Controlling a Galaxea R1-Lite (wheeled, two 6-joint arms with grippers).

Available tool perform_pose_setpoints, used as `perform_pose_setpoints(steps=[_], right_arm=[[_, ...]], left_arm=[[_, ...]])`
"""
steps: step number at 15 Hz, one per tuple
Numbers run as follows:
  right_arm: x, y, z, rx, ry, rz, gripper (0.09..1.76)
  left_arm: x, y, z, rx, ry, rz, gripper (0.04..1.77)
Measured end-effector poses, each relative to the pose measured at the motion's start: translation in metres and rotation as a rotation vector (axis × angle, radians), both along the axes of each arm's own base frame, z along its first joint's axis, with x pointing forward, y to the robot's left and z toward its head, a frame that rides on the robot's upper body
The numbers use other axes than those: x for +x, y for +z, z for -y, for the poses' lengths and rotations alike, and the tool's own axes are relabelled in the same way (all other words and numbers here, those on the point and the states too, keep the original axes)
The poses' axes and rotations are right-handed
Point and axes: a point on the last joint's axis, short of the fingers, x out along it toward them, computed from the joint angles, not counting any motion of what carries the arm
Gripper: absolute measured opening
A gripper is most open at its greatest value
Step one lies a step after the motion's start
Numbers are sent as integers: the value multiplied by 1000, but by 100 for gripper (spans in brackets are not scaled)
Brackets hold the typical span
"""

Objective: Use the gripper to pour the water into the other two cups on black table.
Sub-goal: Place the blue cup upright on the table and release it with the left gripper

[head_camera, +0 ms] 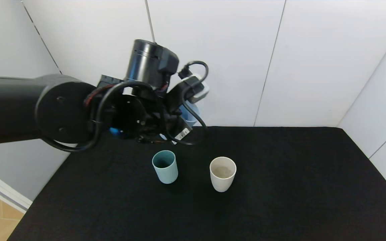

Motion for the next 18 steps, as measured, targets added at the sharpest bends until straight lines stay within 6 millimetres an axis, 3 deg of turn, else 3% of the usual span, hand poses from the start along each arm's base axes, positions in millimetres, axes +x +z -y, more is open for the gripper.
perform_pose_setpoints(steps=[5,8,14,18], right_arm=[[0,0,0,0,0,0,171],[0,0,0,0,0,0,171],[0,0,0,0,0,0,171],[0,0,0,0,0,0,171]], left_arm=[[6,6,-65,-299,92,-56,122],[16,3,-106,-424,184,39,122],[32,-34,-187,-611,377,104,122],[45,-66,-205,-665,458,84,122]])
